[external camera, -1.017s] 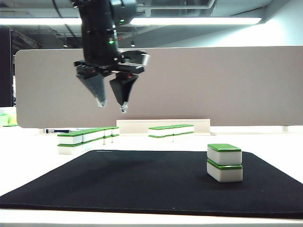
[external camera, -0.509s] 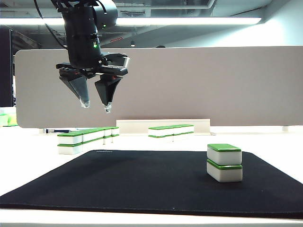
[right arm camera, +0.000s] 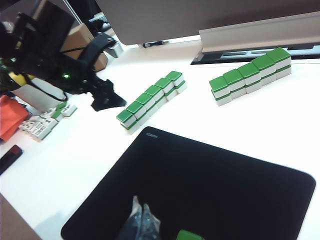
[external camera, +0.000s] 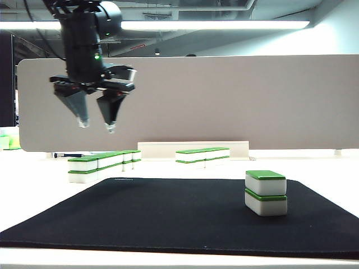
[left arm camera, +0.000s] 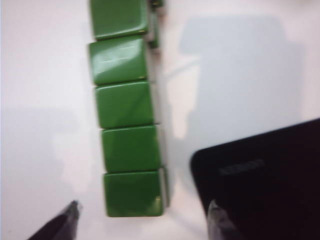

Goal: Take a mahjong tile from the mahjong wall and then place it on the table close to you.

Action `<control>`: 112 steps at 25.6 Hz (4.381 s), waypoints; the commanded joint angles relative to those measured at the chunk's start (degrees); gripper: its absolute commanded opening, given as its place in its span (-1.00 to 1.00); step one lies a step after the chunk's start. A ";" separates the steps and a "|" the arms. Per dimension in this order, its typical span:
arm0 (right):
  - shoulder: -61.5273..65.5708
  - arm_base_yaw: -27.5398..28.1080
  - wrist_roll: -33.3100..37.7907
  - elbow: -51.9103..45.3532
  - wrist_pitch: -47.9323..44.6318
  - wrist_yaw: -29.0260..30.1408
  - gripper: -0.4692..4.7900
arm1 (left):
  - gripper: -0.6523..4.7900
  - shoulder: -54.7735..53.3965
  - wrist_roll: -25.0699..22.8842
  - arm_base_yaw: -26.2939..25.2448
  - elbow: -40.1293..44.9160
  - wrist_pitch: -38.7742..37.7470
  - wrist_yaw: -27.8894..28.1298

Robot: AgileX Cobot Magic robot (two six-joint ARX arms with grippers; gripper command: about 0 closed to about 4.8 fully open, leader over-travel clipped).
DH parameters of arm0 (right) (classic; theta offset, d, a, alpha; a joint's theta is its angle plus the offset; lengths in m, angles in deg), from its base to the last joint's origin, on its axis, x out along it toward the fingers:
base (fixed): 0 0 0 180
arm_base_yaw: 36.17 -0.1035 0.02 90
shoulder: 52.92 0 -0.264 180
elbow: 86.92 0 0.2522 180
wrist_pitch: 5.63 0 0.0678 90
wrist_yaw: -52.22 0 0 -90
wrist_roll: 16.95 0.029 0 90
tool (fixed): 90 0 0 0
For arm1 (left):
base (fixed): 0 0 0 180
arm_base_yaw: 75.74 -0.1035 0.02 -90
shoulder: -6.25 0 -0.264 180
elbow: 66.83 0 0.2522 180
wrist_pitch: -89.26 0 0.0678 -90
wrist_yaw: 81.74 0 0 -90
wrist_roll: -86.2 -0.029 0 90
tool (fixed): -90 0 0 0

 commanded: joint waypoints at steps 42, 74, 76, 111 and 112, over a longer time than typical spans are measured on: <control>14.34 -0.17 -1.84 6.54 -0.37 0.35 -0.82 | 0.46 -10.36 0.98 -5.62 0.00 -1.68 -6.73; 14.34 -0.17 -1.81 6.54 -0.37 0.35 -0.82 | -0.25 -11.80 1.01 -5.60 -0.22 -2.84 -7.67; 14.34 -0.17 -1.84 6.54 -0.37 0.35 -0.82 | -0.25 -11.43 1.01 -5.55 -0.28 -4.28 -9.14; 14.29 -0.09 -3.10 6.54 -0.37 0.35 -0.82 | -0.26 -11.28 -19.96 24.02 -8.26 -20.28 -15.23; 14.27 -0.09 -3.10 6.54 -0.39 0.35 -0.82 | -0.25 -11.30 -20.06 25.27 -8.24 -20.02 -15.28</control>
